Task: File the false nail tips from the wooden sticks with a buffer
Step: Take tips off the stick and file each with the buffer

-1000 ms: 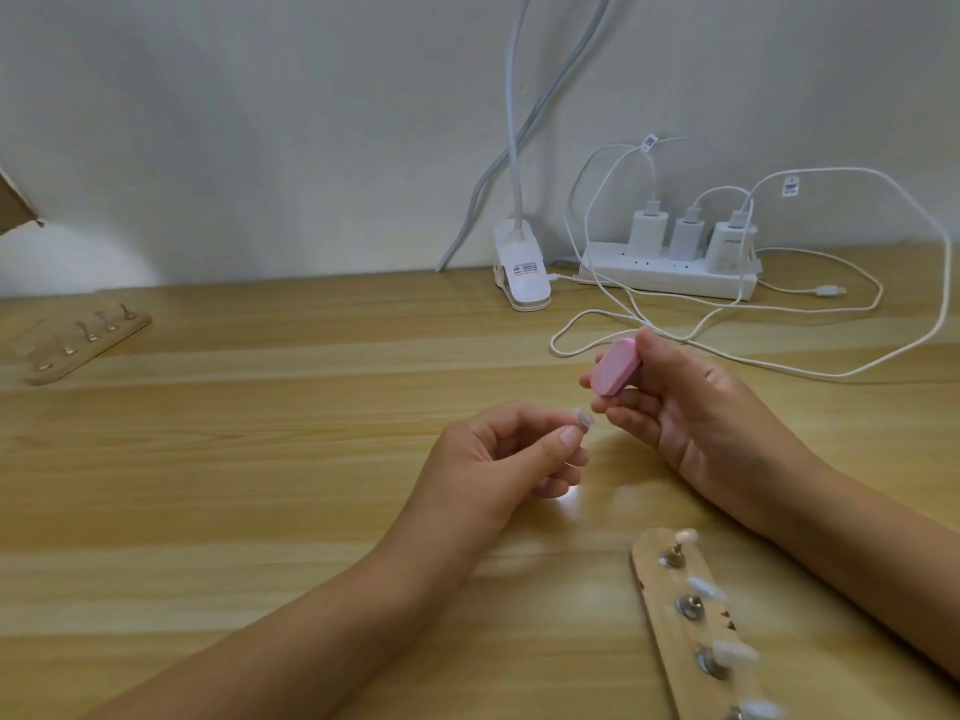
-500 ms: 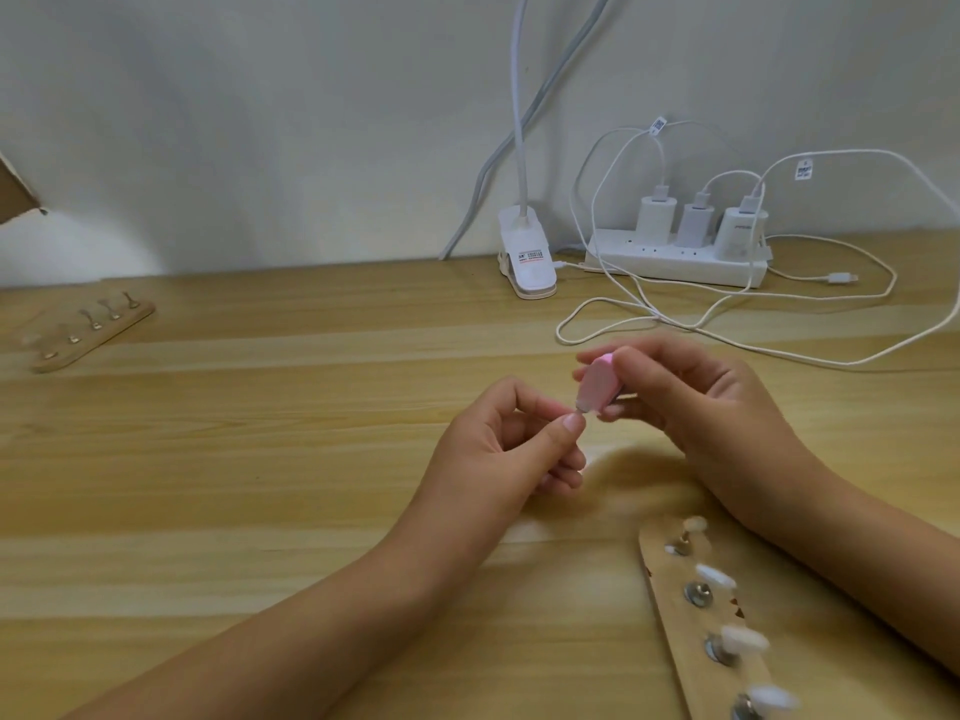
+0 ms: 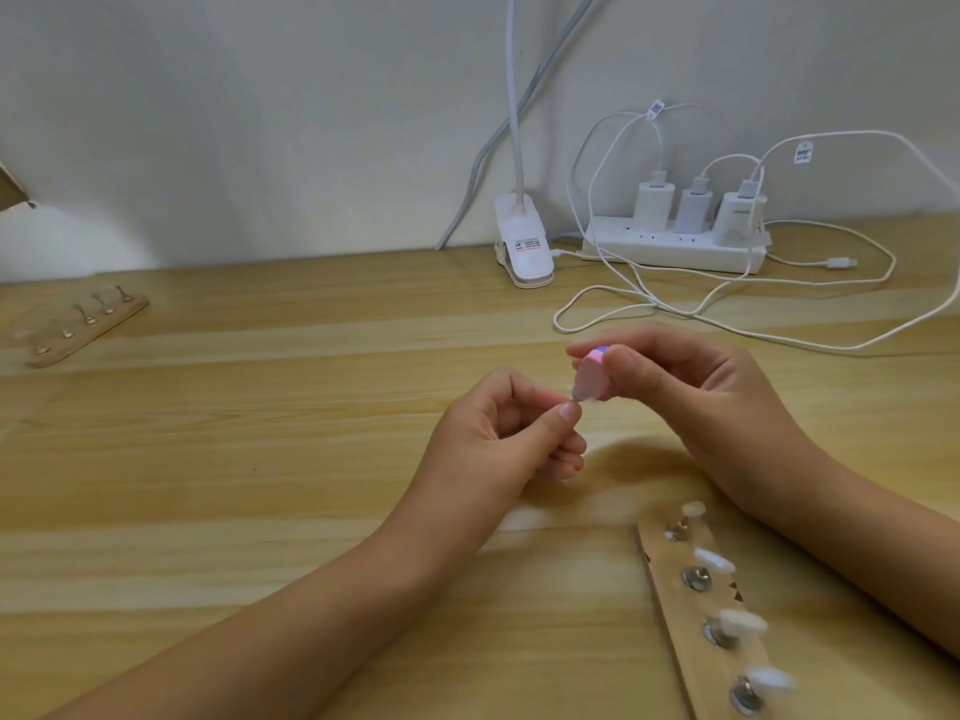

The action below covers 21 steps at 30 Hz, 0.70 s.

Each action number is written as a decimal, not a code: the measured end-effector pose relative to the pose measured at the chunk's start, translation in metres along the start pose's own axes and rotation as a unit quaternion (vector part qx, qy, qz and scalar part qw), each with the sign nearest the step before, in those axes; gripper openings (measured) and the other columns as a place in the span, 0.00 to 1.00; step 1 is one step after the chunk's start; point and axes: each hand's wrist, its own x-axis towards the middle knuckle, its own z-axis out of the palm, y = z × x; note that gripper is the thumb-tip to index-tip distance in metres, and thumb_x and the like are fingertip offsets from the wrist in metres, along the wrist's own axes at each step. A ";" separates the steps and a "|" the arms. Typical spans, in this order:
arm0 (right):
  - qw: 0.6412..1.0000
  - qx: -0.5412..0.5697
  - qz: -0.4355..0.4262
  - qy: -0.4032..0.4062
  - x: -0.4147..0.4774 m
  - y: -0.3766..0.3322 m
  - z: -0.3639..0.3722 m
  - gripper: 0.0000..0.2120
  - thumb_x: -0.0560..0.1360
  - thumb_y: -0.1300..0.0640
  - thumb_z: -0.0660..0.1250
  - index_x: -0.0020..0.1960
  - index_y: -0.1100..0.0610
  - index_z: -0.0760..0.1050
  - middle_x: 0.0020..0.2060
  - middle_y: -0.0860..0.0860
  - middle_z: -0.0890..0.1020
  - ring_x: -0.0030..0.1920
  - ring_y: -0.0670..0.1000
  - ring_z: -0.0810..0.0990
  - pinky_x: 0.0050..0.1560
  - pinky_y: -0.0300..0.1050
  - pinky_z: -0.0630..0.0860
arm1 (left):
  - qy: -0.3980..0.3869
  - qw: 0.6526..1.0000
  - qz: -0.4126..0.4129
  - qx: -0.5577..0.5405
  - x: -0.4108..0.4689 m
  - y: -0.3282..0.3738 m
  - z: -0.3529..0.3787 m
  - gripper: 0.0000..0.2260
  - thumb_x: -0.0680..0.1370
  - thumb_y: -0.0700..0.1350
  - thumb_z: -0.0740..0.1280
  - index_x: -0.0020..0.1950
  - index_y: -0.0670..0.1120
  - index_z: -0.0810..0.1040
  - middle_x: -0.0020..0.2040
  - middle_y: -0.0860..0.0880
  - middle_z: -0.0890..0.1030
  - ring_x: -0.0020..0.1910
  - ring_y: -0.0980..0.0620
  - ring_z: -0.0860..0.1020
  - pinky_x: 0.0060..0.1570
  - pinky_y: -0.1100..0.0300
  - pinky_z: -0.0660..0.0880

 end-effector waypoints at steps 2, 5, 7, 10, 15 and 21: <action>1.000 -0.008 0.011 -0.010 0.000 0.000 0.001 0.09 0.73 0.54 0.67 0.50 0.56 0.83 0.41 0.57 0.84 0.43 0.45 0.81 0.48 0.34 0.77 | -0.001 1.000 0.000 0.005 0.000 0.000 0.000 0.04 0.77 0.37 0.68 0.43 0.42 0.76 0.32 0.48 0.82 0.31 0.54 0.80 0.34 0.66 0.76; 1.000 0.000 -0.020 0.008 -0.001 0.000 0.001 0.10 0.73 0.54 0.67 0.50 0.57 0.83 0.40 0.59 0.83 0.43 0.47 0.81 0.48 0.36 0.78 | -0.001 1.000 -0.004 0.003 -0.001 0.001 0.000 0.04 0.77 0.37 0.68 0.43 0.42 0.76 0.32 0.48 0.82 0.31 0.54 0.80 0.34 0.66 0.76; 1.000 -0.008 -0.021 -0.001 -0.001 -0.001 0.002 0.10 0.73 0.54 0.67 0.50 0.58 0.83 0.40 0.56 0.84 0.42 0.45 0.81 0.47 0.34 0.77 | -0.004 1.000 -0.006 0.003 -0.001 0.002 0.000 0.04 0.77 0.36 0.68 0.43 0.42 0.76 0.32 0.48 0.82 0.30 0.54 0.80 0.34 0.66 0.76; 1.000 -0.015 -0.015 0.000 -0.001 0.000 0.001 0.07 0.74 0.55 0.67 0.46 0.55 0.83 0.43 0.62 0.83 0.42 0.51 0.82 0.47 0.35 0.78 | -0.009 1.000 -0.006 0.000 -0.002 0.003 0.000 0.03 0.77 0.36 0.68 0.43 0.41 0.76 0.32 0.48 0.82 0.30 0.54 0.80 0.34 0.67 0.76; 1.000 -0.030 -0.007 -0.004 -0.001 0.000 0.001 0.09 0.74 0.56 0.66 0.45 0.60 0.83 0.45 0.60 0.84 0.42 0.47 0.82 0.46 0.34 0.77 | -0.009 1.000 -0.006 0.000 -0.002 0.003 0.000 0.03 0.77 0.36 0.68 0.43 0.41 0.76 0.32 0.47 0.82 0.30 0.54 0.79 0.34 0.66 0.76; 0.999 -0.042 0.004 -0.006 -0.001 0.002 0.000 0.13 0.74 0.53 0.65 0.44 0.61 0.83 0.44 0.59 0.85 0.46 0.44 0.84 0.46 0.36 0.77 | -0.017 1.000 -0.002 0.007 -0.003 0.003 0.001 0.04 0.77 0.35 0.68 0.43 0.41 0.76 0.31 0.48 0.82 0.29 0.55 0.79 0.33 0.66 0.76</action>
